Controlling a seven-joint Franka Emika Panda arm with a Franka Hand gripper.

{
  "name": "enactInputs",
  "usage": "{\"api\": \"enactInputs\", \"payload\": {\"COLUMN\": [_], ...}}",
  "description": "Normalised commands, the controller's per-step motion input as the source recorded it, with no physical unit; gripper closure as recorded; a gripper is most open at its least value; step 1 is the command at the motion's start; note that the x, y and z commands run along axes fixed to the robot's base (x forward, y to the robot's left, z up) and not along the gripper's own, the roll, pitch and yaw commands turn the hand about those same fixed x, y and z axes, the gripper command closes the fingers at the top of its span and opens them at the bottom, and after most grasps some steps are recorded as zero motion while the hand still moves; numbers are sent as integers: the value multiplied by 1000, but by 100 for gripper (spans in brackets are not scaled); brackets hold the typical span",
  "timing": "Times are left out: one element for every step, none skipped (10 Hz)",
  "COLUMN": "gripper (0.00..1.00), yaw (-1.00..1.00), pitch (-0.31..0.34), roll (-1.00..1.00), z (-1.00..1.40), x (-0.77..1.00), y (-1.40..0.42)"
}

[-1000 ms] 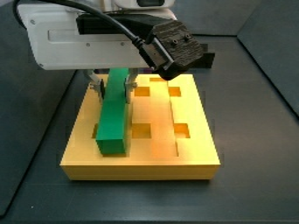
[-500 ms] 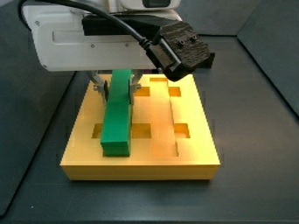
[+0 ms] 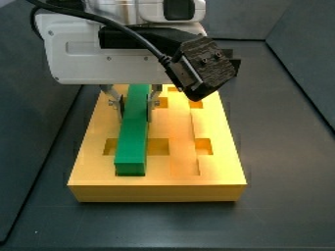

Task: Pick up the green object. Move up. Move to above the board. Insert the green object.
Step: Insert the green object.

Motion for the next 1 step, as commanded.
{"api": "enactInputs", "payload": {"gripper": [100], "yaw": [0], "pitch": [0], "roll": [0], "z": [0], "x": [0], "y": [0]}}
